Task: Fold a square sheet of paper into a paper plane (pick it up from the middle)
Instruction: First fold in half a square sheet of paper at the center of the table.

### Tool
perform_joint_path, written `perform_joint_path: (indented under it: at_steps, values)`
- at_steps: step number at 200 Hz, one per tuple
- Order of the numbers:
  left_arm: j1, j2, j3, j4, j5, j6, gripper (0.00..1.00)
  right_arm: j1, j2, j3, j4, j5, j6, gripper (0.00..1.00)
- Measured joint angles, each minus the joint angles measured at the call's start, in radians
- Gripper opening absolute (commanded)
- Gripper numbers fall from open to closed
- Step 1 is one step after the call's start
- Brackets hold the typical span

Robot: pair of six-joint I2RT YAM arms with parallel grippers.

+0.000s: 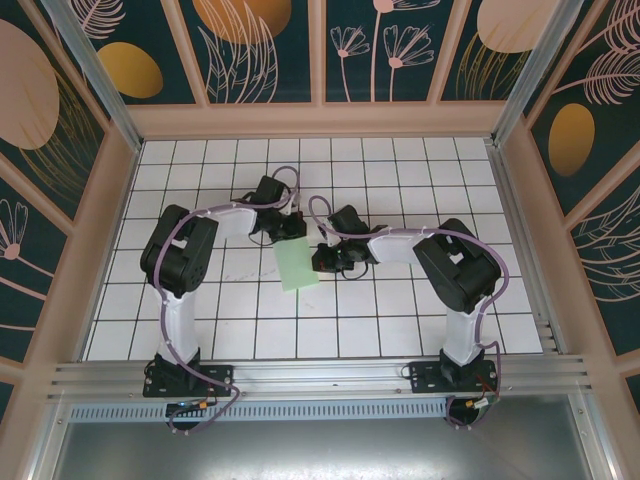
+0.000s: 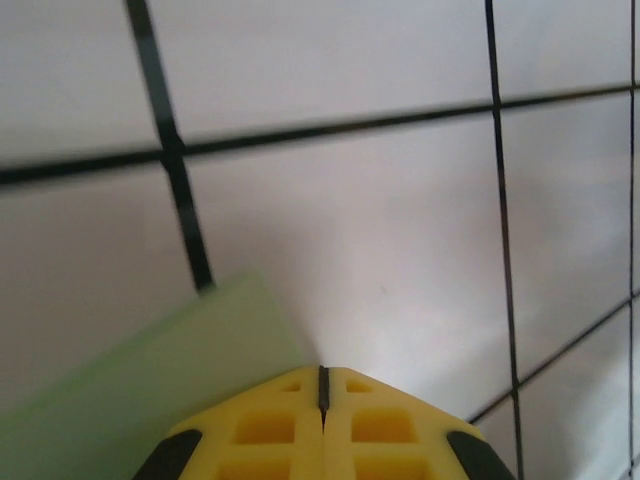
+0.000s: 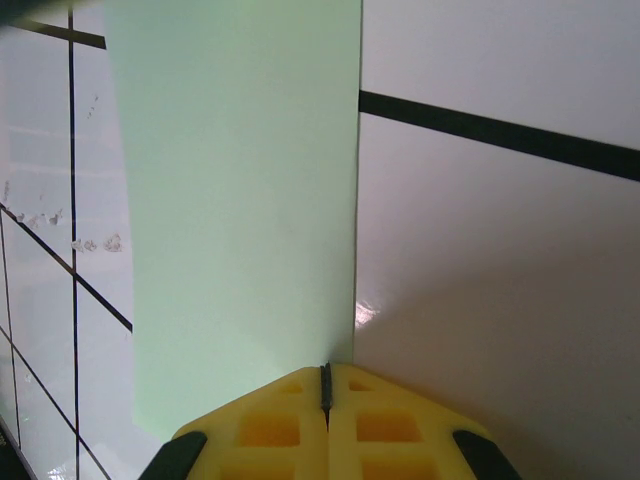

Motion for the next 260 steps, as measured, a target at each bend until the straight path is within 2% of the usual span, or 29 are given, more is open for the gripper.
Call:
perform_joint_path:
  at_steps: [63,119,148,163,186,196,223,260]
  values:
    - [0.042,0.034,0.053,-0.008,0.001,0.025,0.02,0.0,0.0,-0.007,0.013,-0.002,0.001,0.0]
    - [0.081,0.103,0.174,-0.031,-0.061,0.037,0.04,-0.001,-0.008,-0.025,0.038,-0.005,0.006,0.0]
    - [0.085,0.095,0.19,-0.029,-0.114,0.025,0.15,-0.001,-0.024,-0.042,0.038,-0.03,0.045,0.0]
    - [0.087,0.073,0.181,-0.03,-0.157,-0.003,0.26,0.0,-0.034,-0.053,0.031,-0.056,0.077,0.0]
    - [0.089,-0.03,0.117,-0.026,-0.227,-0.066,0.4,0.003,-0.052,-0.051,0.014,-0.066,0.111,0.0]
    - [0.089,-0.102,0.067,-0.016,-0.243,-0.093,0.43,0.003,-0.065,-0.041,0.005,-0.051,0.111,0.0]
    - [0.089,-0.3,-0.106,0.063,-0.24,-0.191,0.39,-0.013,-0.071,0.039,-0.01,-0.006,0.103,0.0]
    - [0.06,-0.439,-0.312,0.144,-0.202,-0.291,0.21,-0.035,0.015,0.177,-0.006,0.017,0.08,0.0]
